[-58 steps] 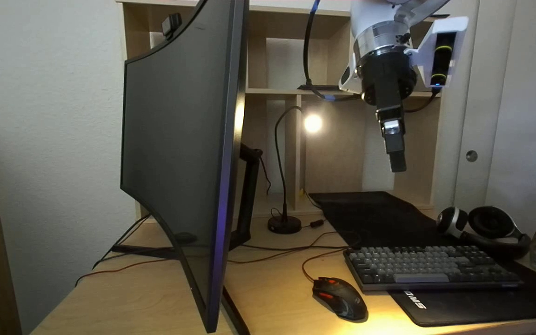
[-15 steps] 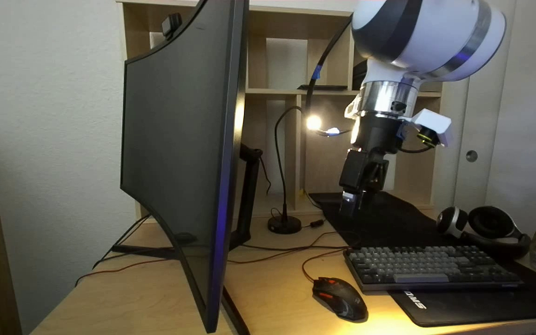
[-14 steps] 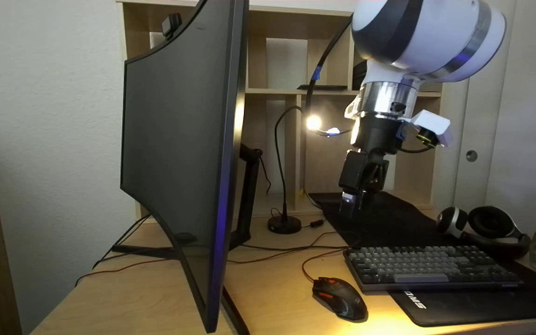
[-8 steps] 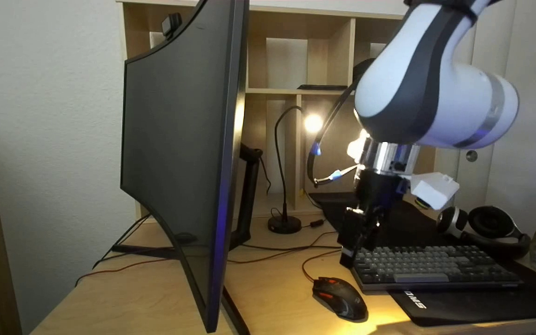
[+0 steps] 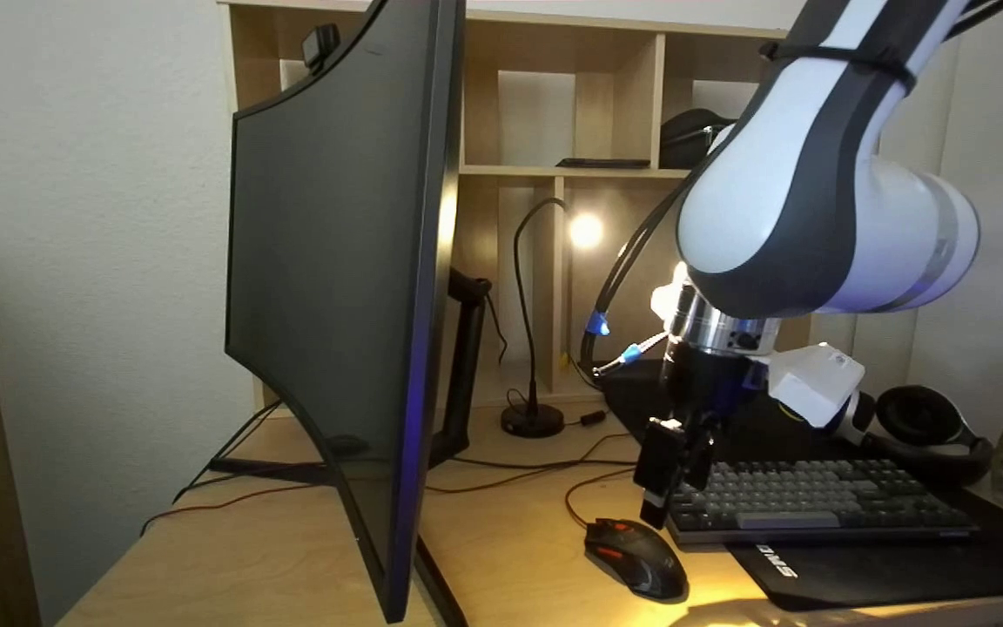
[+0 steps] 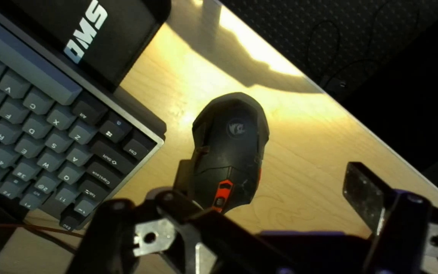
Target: Move the black mouse backwards
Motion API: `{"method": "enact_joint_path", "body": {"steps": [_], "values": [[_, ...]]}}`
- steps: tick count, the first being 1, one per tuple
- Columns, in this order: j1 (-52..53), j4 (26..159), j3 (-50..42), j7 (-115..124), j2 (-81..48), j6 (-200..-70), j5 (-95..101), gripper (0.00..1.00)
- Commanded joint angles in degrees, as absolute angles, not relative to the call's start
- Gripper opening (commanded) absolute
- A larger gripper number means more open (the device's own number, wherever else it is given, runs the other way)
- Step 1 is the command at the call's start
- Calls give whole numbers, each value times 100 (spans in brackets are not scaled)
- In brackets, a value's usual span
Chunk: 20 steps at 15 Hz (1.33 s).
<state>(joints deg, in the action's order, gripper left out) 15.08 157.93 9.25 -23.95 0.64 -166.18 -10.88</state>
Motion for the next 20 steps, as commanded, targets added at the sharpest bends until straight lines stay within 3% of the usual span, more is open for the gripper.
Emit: {"method": "enact_joint_path", "body": {"steps": [1, 8, 9, 12, 17, 20], "values": [[1359, 15844, 988, -2038, 78, -16860, -645, 100], [1381, 15788, 1014, -1983, 61, -16750, -708, 100], [1292, 15774, 957, -1599, 253, -15821, -260, 100], [1340, 15691, 1001, -1558, 212, -15545, -369, 100], [1391, 15728, 1018, -1746, 116, -16404, -707, 100], [1350, 15712, 1011, -1574, 145, -16154, -477, 100]]}}
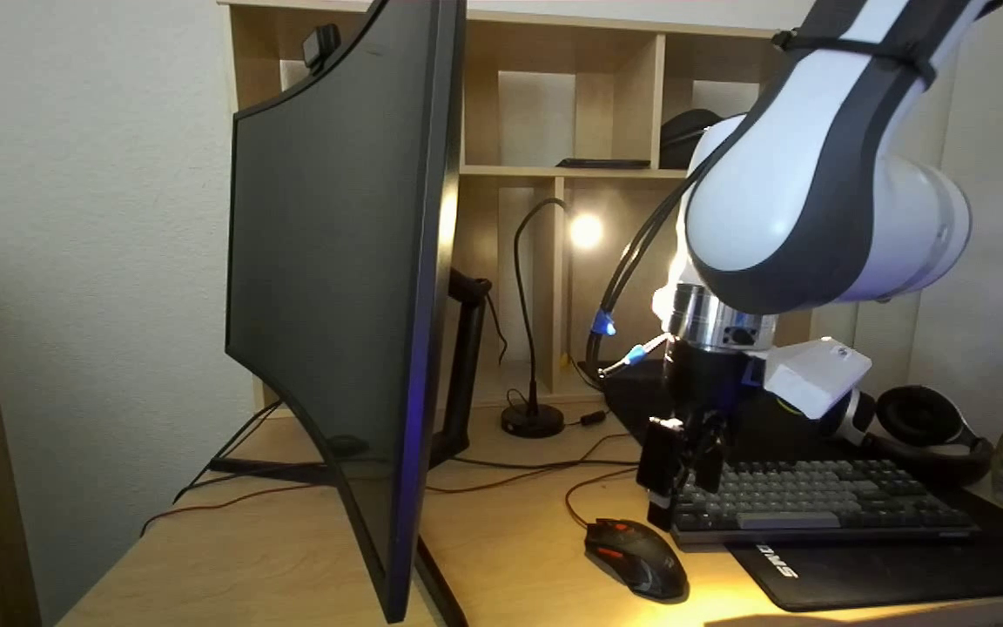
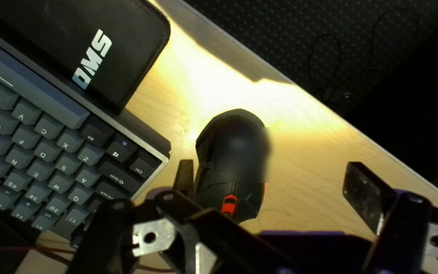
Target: Move the black mouse backwards
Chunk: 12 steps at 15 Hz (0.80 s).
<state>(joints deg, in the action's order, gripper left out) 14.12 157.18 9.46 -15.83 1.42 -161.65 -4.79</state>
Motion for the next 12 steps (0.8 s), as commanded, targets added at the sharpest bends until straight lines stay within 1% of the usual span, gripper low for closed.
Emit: {"method": "enact_joint_path", "body": {"steps": [1, 10, 12], "values": [[1350, 15711, 1012, -1574, 144, -16154, -477, 100], [1350, 15711, 1012, -1574, 143, -16154, -477, 100], [1323, 15817, 1027, -1266, -263, -16858, -132, 100]]}}
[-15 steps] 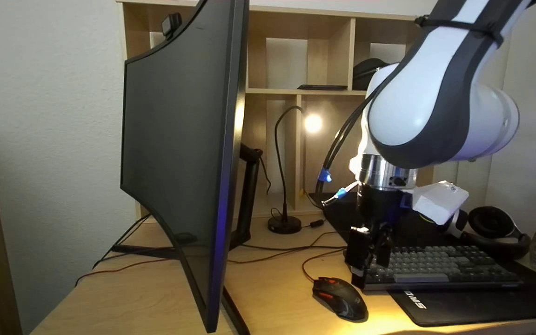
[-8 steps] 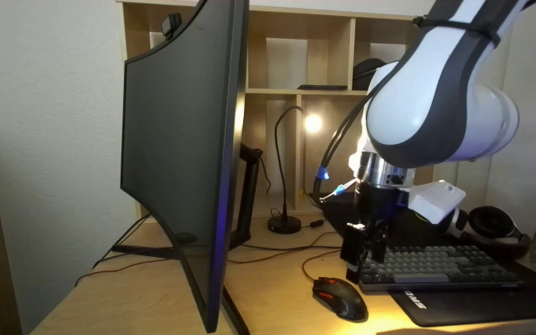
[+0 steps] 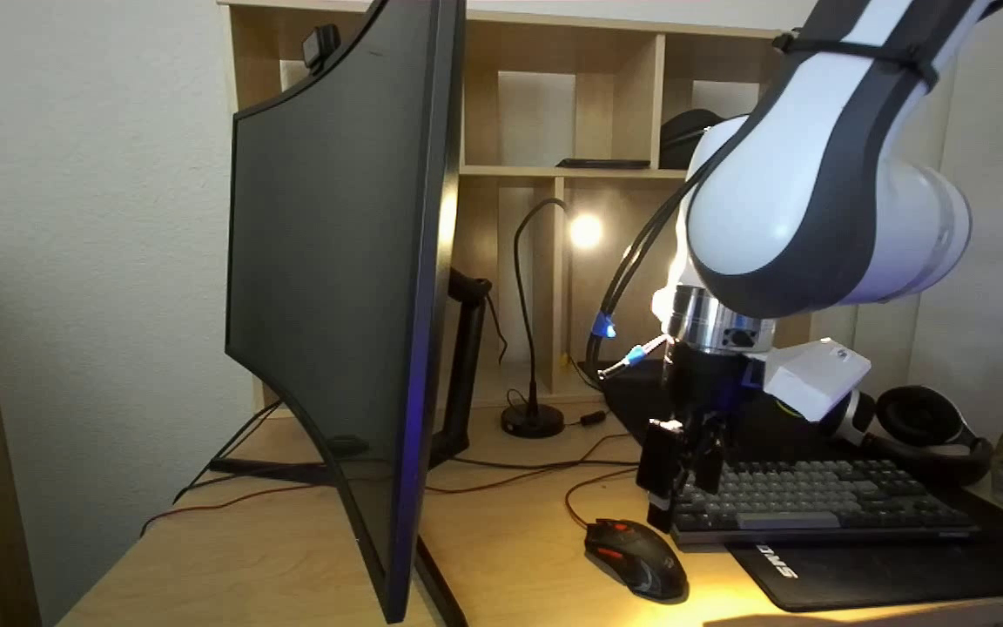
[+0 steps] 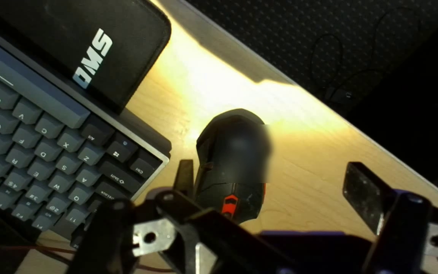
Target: Move the black mouse backwards
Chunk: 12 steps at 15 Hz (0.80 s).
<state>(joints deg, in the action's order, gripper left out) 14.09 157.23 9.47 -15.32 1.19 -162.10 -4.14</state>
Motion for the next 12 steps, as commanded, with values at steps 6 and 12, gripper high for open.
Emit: {"method": "enact_joint_path", "body": {"steps": [6, 12], "values": [[1428, 15822, 813, -616, -629, -17609, 446, 100], [1598, 15728, 470, -342, -1168, -18239, 738, 100]]}}
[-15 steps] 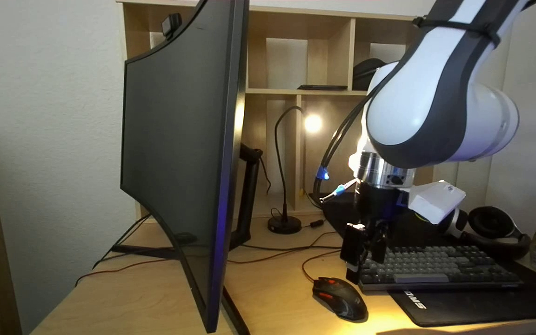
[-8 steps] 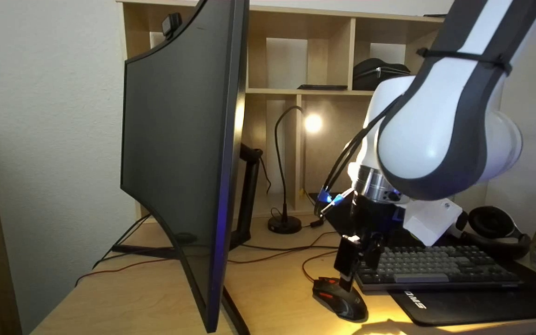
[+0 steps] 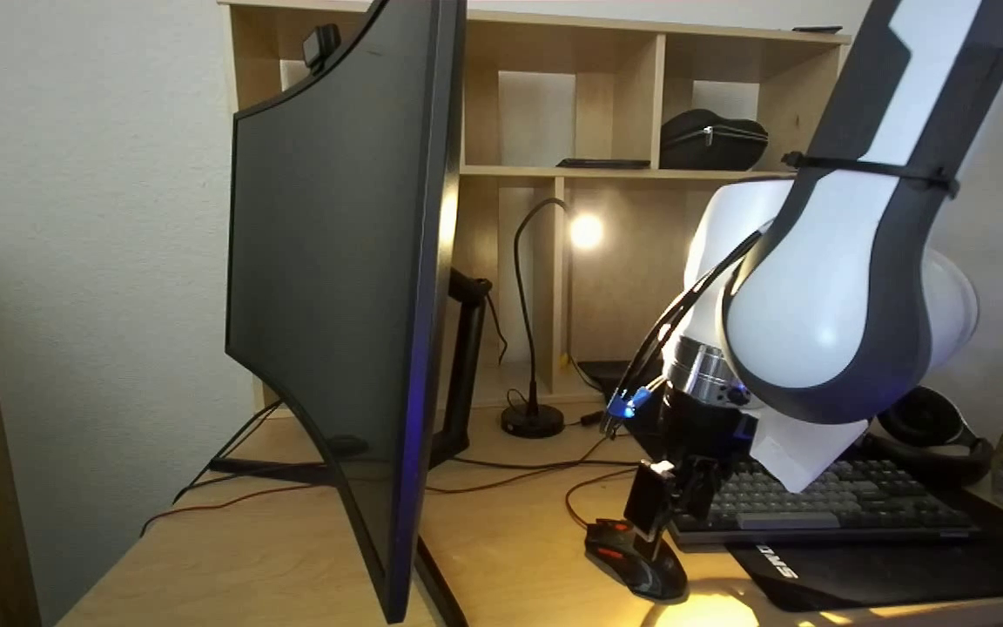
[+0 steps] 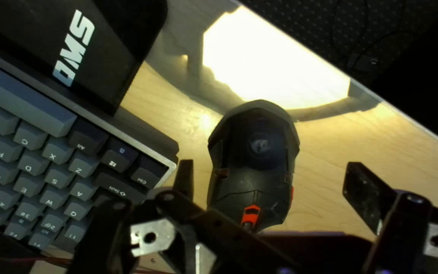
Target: Move the black mouse backwards
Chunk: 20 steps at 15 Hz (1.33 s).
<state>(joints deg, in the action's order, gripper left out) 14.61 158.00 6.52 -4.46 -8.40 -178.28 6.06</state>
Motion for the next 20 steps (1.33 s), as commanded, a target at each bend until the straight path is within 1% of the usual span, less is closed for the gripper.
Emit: {"method": "enact_joint_path", "body": {"steps": [1, 2, 4, 5, 7, 8, 13, 14, 16, 19, 20], "values": [[1635, 15739, 438, -367, -1251, -18460, 758, 100], [1611, 15689, 400, -420, -1279, -18493, 713, 100], [1387, 15639, 673, -492, -1472, -18819, 626, 100], [1429, 15607, 639, -461, -1549, -18846, 632, 100], [1181, 15564, 909, -445, -1698, -18879, 677, 100], [1460, 15669, 653, -444, -1453, -18718, 617, 100], [1447, 15647, 676, -444, -1507, -18720, 617, 100], [1602, 15729, 526, -403, -1335, -18393, 538, 100], [1640, 15717, 463, -431, -1390, -18582, 559, 100], [1359, 15692, 779, -404, -1509, -18868, 611, 100], [1248, 15691, 912, -397, -1495, -18769, 621, 100]]}}
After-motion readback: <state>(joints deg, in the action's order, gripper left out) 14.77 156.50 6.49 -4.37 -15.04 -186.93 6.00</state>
